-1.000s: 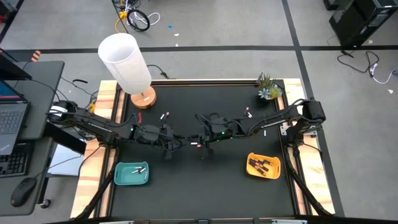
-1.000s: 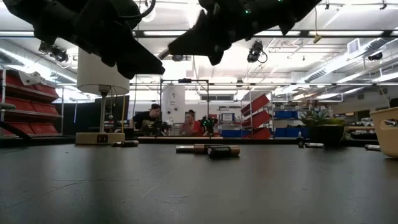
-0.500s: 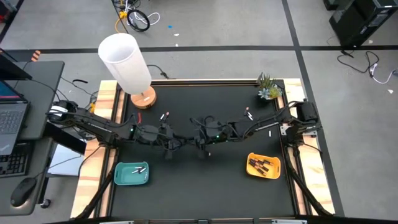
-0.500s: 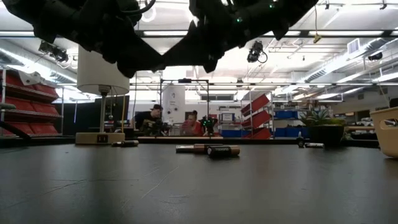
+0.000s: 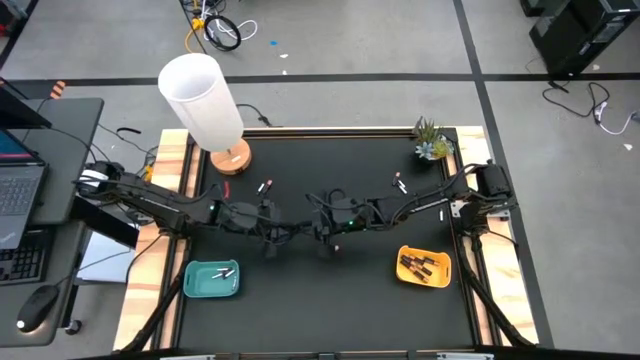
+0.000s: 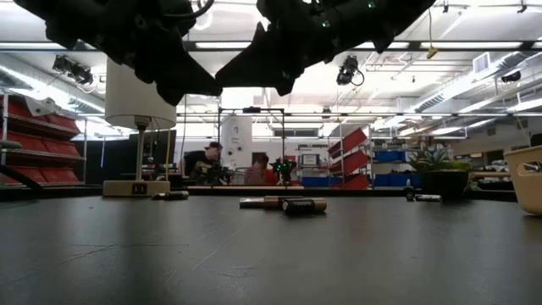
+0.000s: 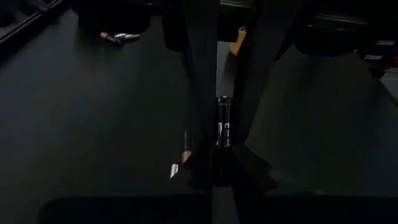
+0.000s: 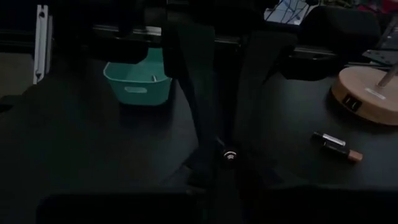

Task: Sort batteries
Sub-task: Put the silver battery into the green bin

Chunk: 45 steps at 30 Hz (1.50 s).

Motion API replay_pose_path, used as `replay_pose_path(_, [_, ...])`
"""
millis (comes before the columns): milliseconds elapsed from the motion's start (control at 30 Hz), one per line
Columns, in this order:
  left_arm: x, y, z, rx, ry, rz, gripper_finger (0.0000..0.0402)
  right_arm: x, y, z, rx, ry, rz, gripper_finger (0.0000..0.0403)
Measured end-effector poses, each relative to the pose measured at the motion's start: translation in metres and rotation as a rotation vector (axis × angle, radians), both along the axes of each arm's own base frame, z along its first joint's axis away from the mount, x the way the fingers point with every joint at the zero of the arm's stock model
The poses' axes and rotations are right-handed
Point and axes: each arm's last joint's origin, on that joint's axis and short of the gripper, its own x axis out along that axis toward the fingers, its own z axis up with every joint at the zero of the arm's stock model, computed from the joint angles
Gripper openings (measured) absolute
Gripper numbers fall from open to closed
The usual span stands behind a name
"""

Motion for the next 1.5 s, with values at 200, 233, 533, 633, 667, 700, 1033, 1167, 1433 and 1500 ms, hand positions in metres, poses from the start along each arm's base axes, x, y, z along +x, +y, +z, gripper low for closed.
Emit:
replay_pose_path(200, [-0.011,0.003,-0.016,-0.057,0.197,0.055,0.0040,0.000,0.002,0.005,0.002,-0.096,0.035,0.0091])
replay_pose_path(233, [-0.014,0.002,-0.018,-0.082,0.239,0.056,0.0040,-0.002,0.003,0.003,-0.008,-0.100,0.040,0.0098])
replay_pose_path(533, [-0.045,-0.016,0.005,-0.322,0.633,0.008,0.0040,-0.015,-0.009,-0.020,-0.075,-0.064,0.029,0.0137])
replay_pose_path(633, [-0.056,-0.024,0.018,-0.375,0.736,-0.050,0.0040,-0.023,-0.011,-0.030,-0.057,-0.076,0.012,0.0138])
replay_pose_path(667, [-0.059,-0.027,0.021,-0.393,0.758,-0.068,0.0040,-0.026,-0.011,-0.034,-0.047,-0.080,0.010,0.0137])
replay_pose_path(700, [-0.063,-0.029,0.023,-0.409,0.784,-0.073,0.0040,-0.029,-0.011,-0.038,-0.041,-0.083,0.008,0.0135])
replay_pose_path(1033, [-0.098,-0.056,0.027,-0.423,0.906,-0.003,0.0040,-0.049,-0.018,-0.049,-0.026,-0.158,-0.021,0.0129])
replay_pose_path(1167, [-0.108,-0.069,0.026,-0.441,0.931,0.010,0.0040,-0.050,-0.020,-0.047,-0.012,-0.173,-0.031,0.0127])
replay_pose_path(1433, [-0.125,-0.088,-0.016,-0.493,0.896,0.028,0.0040,-0.050,-0.019,-0.046,-0.010,-0.181,-0.027,0.0126])
replay_pose_path(1500, [-0.127,-0.090,-0.023,-0.506,0.877,0.036,0.0040,-0.050,-0.019,-0.046,-0.007,-0.180,-0.028,0.0125])
